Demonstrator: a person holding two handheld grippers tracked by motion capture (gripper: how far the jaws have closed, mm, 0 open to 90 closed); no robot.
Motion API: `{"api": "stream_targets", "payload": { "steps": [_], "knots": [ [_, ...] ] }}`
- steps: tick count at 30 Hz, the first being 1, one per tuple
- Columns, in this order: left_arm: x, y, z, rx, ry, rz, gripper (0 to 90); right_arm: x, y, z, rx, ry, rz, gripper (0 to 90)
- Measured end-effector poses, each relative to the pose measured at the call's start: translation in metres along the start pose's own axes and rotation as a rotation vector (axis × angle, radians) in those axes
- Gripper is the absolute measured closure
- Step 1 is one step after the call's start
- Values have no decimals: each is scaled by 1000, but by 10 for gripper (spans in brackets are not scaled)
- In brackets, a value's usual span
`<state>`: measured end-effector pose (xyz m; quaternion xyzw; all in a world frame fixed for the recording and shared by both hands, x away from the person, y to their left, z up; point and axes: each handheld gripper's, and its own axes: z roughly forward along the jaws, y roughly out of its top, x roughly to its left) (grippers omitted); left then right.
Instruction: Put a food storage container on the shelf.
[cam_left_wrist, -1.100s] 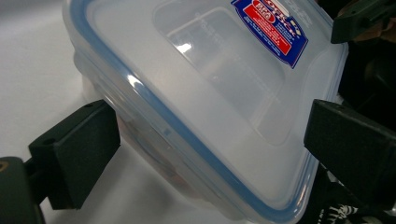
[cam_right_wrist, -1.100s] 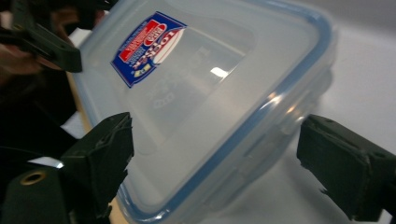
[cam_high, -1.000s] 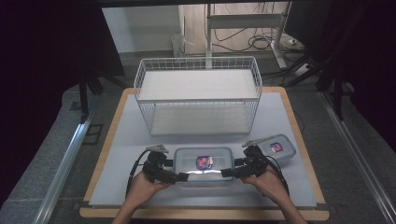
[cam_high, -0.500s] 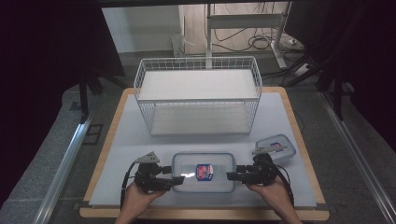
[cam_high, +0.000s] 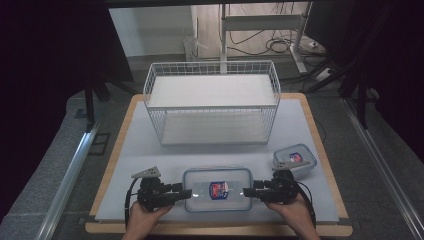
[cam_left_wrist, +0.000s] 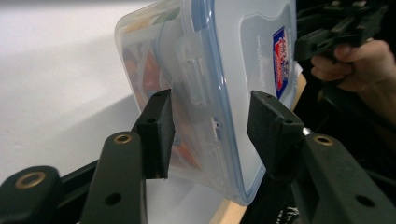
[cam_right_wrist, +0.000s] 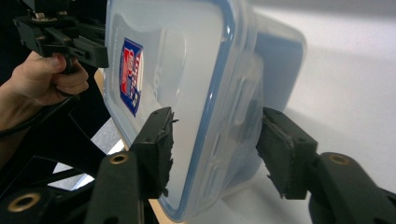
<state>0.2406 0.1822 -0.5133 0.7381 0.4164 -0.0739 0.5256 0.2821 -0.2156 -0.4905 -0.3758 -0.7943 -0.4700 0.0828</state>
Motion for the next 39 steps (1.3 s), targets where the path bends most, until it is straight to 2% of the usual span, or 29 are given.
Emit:
{"api": "stream_targets", "payload": {
  "steps": [6,13,17,22,32,39],
  "knots": [
    [1,0,0,-2,-3,-16,522,-2,0,3,7,8,42,451],
    [3,2,2,-13,0,-50,520,-2,-1,2,-7,6,93,470],
    [3,5,3,-17,14,-51,517,-3,-3,1,-25,16,115,489],
    [2,9,2,-17,42,-44,513,2,-1,0,-41,-3,89,507],
    [0,16,2,-21,48,-27,514,4,1,-1,-72,-20,83,505],
    [-5,30,-2,-38,59,5,514,7,12,-8,-113,-31,61,502]
  ]
}}
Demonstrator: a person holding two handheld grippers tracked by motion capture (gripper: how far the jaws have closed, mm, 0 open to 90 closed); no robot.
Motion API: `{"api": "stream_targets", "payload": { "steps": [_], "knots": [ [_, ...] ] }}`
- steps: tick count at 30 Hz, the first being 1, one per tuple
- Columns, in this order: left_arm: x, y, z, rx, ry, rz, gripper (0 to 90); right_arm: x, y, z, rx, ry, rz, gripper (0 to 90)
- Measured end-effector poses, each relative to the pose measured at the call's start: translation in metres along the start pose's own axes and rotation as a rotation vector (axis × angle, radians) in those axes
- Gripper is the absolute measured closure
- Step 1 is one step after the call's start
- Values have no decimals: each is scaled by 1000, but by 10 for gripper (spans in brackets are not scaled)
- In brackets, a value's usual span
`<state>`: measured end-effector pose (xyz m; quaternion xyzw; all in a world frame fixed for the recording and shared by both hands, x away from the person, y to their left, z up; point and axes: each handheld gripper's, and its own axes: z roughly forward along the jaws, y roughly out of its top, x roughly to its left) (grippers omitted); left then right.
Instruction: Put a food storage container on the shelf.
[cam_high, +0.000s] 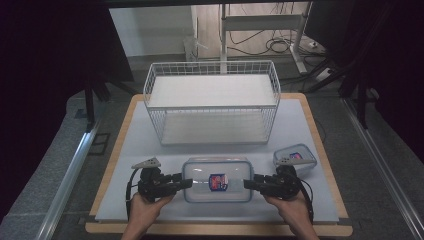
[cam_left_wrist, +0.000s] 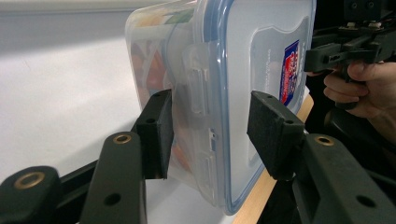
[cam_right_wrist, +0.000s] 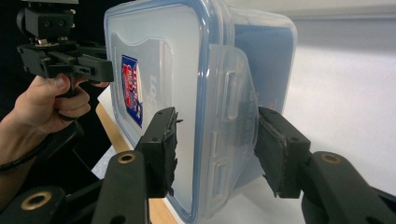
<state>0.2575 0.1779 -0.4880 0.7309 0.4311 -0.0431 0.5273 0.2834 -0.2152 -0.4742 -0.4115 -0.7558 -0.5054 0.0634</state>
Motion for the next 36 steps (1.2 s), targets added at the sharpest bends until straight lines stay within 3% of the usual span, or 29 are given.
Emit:
{"api": "stream_targets", "payload": {
  "steps": [7,16,27,36],
  "knots": [
    [-5,14,-5,-18,9,27,514,5,15,-5,-26,-3,-20,499],
    [-12,50,-20,-53,20,69,513,14,46,-12,-60,-1,-59,499],
    [-12,89,-35,-93,39,74,513,21,87,-12,-93,9,-77,499],
    [-8,117,-41,-109,29,68,514,25,122,-14,-118,5,-92,499]
  ]
}}
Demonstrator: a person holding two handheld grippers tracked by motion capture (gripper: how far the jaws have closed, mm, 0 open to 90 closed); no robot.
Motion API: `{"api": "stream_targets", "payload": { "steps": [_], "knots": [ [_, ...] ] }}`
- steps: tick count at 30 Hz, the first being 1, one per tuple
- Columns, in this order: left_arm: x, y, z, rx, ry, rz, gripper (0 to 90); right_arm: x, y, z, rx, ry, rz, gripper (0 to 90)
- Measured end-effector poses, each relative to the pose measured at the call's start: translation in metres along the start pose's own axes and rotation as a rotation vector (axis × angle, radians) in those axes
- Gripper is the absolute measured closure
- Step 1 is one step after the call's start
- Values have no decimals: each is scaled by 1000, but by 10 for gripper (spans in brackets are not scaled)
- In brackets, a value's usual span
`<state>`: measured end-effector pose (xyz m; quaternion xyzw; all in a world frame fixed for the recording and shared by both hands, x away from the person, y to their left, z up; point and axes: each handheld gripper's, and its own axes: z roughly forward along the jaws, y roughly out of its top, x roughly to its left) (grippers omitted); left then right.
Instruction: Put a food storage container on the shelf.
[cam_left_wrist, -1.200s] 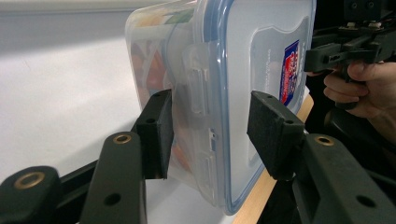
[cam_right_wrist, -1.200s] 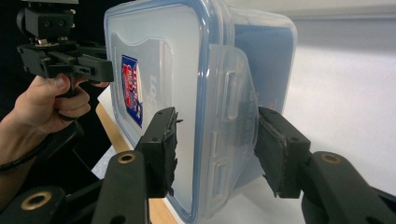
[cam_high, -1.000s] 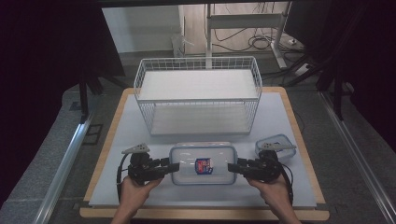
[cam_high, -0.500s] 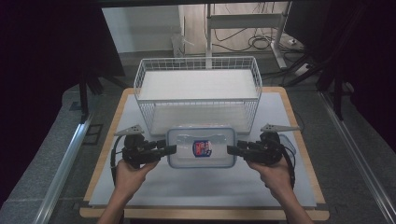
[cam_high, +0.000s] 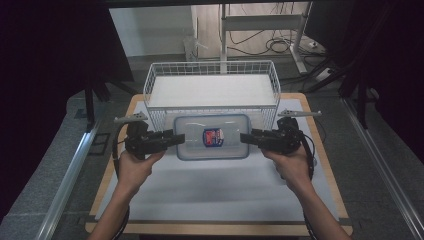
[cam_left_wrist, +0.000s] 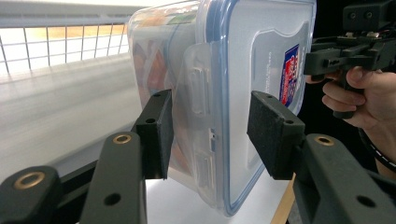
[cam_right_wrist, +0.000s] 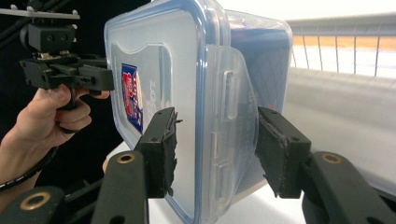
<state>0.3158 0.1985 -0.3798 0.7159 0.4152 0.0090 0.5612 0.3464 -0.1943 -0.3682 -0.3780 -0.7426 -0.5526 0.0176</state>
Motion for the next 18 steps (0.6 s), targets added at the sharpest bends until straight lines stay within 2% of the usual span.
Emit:
{"api": "stream_targets", "payload": {
  "steps": [3,9,11,18],
  "knots": [
    [2,6,0,-2,0,3,513,-1,8,1,-5,1,1,499],
    [3,32,-6,-16,19,14,513,-3,28,6,-23,11,6,499],
    [4,36,-6,-19,19,16,513,-3,35,6,-30,12,4,499],
    [7,63,-8,-44,16,12,512,-2,57,5,-56,8,2,500]
  ]
}}
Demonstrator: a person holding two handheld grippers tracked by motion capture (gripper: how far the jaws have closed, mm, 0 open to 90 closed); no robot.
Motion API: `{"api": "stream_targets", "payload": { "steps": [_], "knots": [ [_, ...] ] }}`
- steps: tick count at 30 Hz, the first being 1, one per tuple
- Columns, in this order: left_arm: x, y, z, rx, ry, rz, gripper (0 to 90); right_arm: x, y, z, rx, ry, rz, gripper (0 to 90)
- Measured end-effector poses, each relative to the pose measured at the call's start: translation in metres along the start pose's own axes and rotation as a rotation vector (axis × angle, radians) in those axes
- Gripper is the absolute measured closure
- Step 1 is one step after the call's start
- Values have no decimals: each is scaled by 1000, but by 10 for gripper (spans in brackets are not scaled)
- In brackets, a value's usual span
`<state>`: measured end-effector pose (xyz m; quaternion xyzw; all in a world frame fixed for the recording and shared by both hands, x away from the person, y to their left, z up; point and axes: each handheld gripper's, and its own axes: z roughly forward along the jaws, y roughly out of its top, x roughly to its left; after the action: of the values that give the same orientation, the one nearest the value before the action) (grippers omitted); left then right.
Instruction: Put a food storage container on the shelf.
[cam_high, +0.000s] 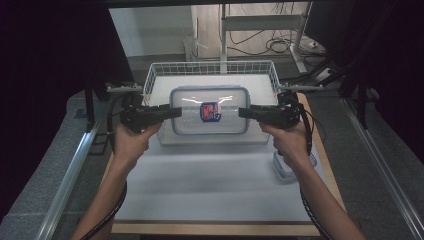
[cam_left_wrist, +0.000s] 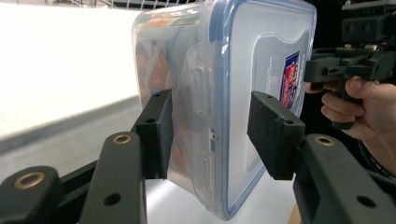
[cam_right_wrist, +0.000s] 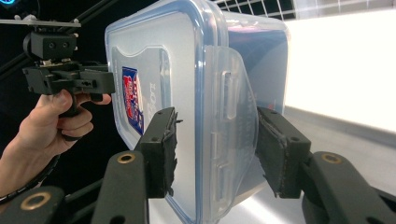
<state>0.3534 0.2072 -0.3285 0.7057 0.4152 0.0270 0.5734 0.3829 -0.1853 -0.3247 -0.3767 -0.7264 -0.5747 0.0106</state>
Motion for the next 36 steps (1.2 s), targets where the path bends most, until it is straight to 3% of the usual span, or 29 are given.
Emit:
{"api": "stream_targets", "payload": {
  "steps": [22,27,36],
  "knots": [
    [23,50,18,-29,4,-51,513,-24,46,13,-28,-6,55,501],
    [28,54,22,-35,2,-57,512,-29,55,15,-32,-13,61,500],
    [44,52,36,-40,-1,-115,511,-42,61,25,-39,-38,81,497]
  ]
}}
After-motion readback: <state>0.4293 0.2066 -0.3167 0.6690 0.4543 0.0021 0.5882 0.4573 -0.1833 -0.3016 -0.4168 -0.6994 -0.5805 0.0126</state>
